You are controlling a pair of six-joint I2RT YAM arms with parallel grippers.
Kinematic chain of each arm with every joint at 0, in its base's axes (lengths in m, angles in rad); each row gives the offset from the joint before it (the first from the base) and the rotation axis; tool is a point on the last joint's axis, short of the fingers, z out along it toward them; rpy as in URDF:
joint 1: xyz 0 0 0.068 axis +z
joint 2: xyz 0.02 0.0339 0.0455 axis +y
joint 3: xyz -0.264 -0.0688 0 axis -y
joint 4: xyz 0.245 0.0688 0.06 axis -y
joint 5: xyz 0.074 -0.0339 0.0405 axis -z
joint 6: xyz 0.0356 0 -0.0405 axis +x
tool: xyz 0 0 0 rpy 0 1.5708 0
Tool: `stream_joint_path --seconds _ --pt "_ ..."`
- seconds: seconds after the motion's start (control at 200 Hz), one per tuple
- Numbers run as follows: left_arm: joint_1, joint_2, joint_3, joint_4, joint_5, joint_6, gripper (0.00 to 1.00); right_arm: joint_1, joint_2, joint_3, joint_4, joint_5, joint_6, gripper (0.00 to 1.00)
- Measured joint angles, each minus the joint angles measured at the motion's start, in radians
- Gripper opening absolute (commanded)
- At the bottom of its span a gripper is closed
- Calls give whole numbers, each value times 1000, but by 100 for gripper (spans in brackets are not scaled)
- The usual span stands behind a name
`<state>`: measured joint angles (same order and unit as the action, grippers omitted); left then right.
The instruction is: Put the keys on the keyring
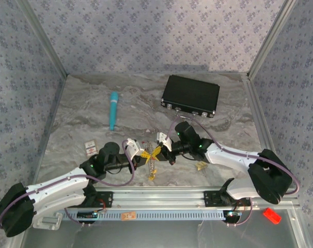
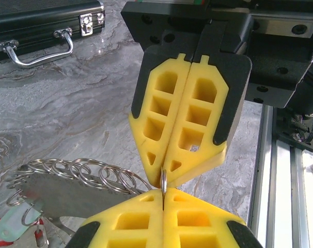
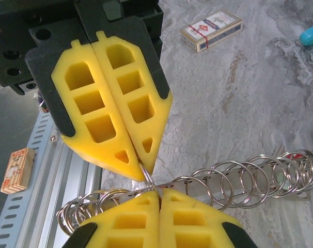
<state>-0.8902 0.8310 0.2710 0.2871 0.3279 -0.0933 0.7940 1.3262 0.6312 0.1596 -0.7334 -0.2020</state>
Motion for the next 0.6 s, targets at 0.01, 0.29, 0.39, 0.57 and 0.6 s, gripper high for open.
stream_joint_path --seconds 0.01,0.29,0.39,0.57,0.6 --pt "0 0 0 0 -1 0 0 0 0 1 -3 0 -1 0" --pt "-2 -6 13 -53 -27 19 12 18 0 93 -186 22 -78 0" --pt "-2 -6 20 -74 -29 27 12 35 0 139 -266 51 -114 0" --pt "-2 -4 30 -98 -27 40 5 54 12 199 -367 92 -148 0" --pt "-2 -4 30 -102 -24 43 4 55 16 207 -377 100 -151 0"
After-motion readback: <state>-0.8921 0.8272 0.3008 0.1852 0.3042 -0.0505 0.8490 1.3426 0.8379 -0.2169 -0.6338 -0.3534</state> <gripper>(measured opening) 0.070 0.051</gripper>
